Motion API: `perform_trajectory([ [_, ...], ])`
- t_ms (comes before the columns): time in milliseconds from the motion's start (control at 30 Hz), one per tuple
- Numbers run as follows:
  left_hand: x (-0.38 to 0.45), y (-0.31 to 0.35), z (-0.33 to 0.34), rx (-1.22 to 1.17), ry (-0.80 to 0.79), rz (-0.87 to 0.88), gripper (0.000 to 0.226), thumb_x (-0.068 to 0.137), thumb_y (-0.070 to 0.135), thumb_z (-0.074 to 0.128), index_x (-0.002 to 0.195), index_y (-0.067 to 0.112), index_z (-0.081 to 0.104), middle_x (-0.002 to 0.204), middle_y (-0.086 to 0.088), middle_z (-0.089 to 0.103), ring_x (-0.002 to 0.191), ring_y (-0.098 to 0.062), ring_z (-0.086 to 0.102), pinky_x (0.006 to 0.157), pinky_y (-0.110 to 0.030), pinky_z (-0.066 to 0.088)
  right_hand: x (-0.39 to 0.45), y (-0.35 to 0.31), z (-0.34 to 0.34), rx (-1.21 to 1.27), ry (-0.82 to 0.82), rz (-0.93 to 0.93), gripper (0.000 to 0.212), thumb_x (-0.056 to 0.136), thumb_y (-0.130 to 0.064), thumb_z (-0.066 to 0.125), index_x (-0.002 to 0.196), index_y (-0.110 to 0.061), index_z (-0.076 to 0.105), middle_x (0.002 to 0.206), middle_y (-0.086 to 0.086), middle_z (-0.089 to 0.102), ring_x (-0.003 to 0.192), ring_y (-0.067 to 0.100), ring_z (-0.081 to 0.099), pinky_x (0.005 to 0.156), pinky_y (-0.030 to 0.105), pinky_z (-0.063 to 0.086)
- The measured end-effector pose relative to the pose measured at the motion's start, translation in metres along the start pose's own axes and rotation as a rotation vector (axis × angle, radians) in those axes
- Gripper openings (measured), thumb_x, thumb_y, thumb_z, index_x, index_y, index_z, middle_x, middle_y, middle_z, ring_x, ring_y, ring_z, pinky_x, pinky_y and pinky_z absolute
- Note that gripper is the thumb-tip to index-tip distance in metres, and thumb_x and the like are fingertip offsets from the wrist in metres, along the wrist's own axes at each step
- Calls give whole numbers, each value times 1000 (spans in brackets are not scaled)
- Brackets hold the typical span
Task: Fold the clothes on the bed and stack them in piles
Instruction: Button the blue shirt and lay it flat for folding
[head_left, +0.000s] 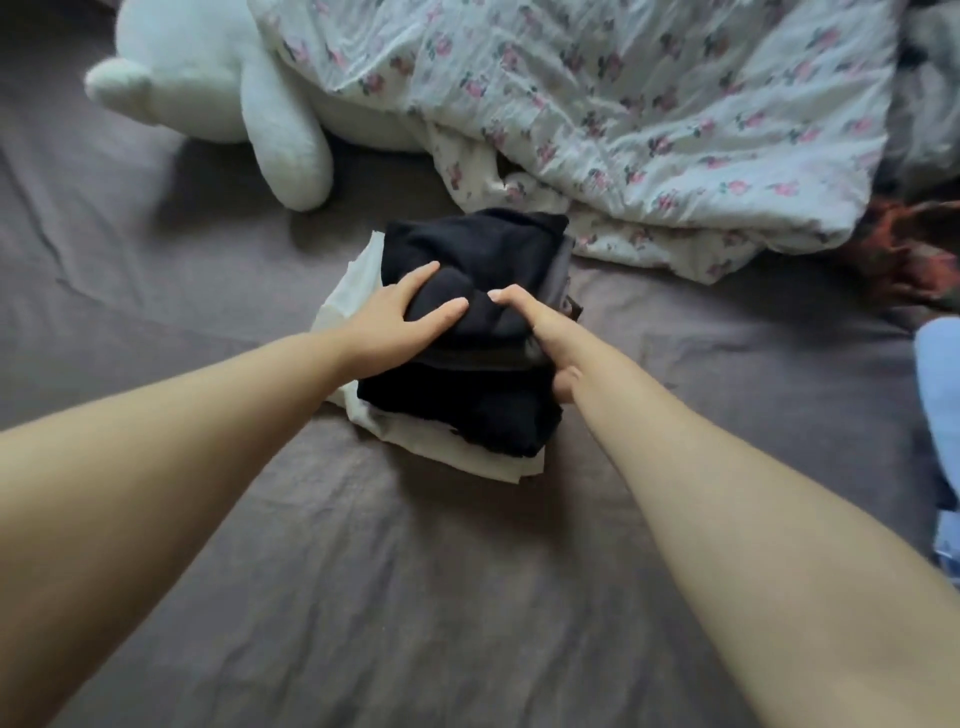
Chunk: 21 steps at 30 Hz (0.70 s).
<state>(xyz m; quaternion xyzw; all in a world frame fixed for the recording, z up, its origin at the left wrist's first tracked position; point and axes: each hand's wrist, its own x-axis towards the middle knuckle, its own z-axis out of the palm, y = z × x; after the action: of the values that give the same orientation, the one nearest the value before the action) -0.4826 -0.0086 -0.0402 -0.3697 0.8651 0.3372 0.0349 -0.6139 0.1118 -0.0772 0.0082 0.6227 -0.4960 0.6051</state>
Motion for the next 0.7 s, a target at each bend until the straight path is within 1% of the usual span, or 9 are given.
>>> perform_trajectory([
  [67,-27,6,14,-23,-86,20,76,85,67,48,149,32,26,156,0,26,144,-14,19,111,-16,10,-22,32,-7,89,70,13,69,59,-56,78,118,-23,65,101,9,74,93,28,70,89,45,55],
  [167,-73,17,42,-31,-287,20,90,65,90,39,145,52,18,158,-1,22,146,-11,14,120,-32,13,-65,101,-26,261,273,114,122,26,-63,88,134,-22,50,111,8,69,93,30,70,81,48,57],
  [333,-169,49,93,14,-445,73,72,80,73,45,141,62,7,161,4,3,148,-11,7,115,-25,11,-166,196,-52,481,422,61,102,43,-48,91,132,-21,50,111,6,70,97,26,69,84,45,57],
  [400,-194,60,106,-115,-518,81,74,76,81,41,139,64,7,161,10,5,146,-3,5,115,-21,9,-199,219,-61,519,499,13,100,48,-42,89,135,-21,44,115,5,67,102,25,66,90,44,55],
  [467,-209,68,111,-362,-520,5,79,77,77,45,143,57,7,158,15,17,141,7,13,111,-13,14,-225,242,-68,519,580,-6,114,37,-48,87,138,-22,40,121,3,64,109,23,62,98,44,50],
  [533,-215,63,118,-388,-370,-104,101,70,73,61,149,44,6,154,11,27,142,-3,23,111,-18,23,-251,267,-68,538,636,-4,120,30,-52,86,138,-23,41,123,2,62,112,22,60,101,44,47],
  [600,-218,58,124,-186,-280,-250,142,37,91,63,153,31,5,157,-1,23,146,-22,14,118,-38,17,-273,294,-64,608,678,26,122,29,-53,91,138,-27,43,123,0,63,112,21,60,103,44,46],
  [633,-220,53,127,-79,-314,-307,156,23,95,59,153,27,5,158,-7,20,147,-26,10,119,-42,12,-282,311,-61,660,690,31,123,29,-52,93,139,-30,42,123,-1,62,112,21,60,103,45,46],
  [700,-223,42,133,20,-460,-372,161,15,93,52,153,26,3,158,-12,17,146,-28,12,119,-42,12,-295,338,-55,726,710,27,125,28,-49,94,140,-34,41,122,-1,63,110,21,61,102,45,46],
])
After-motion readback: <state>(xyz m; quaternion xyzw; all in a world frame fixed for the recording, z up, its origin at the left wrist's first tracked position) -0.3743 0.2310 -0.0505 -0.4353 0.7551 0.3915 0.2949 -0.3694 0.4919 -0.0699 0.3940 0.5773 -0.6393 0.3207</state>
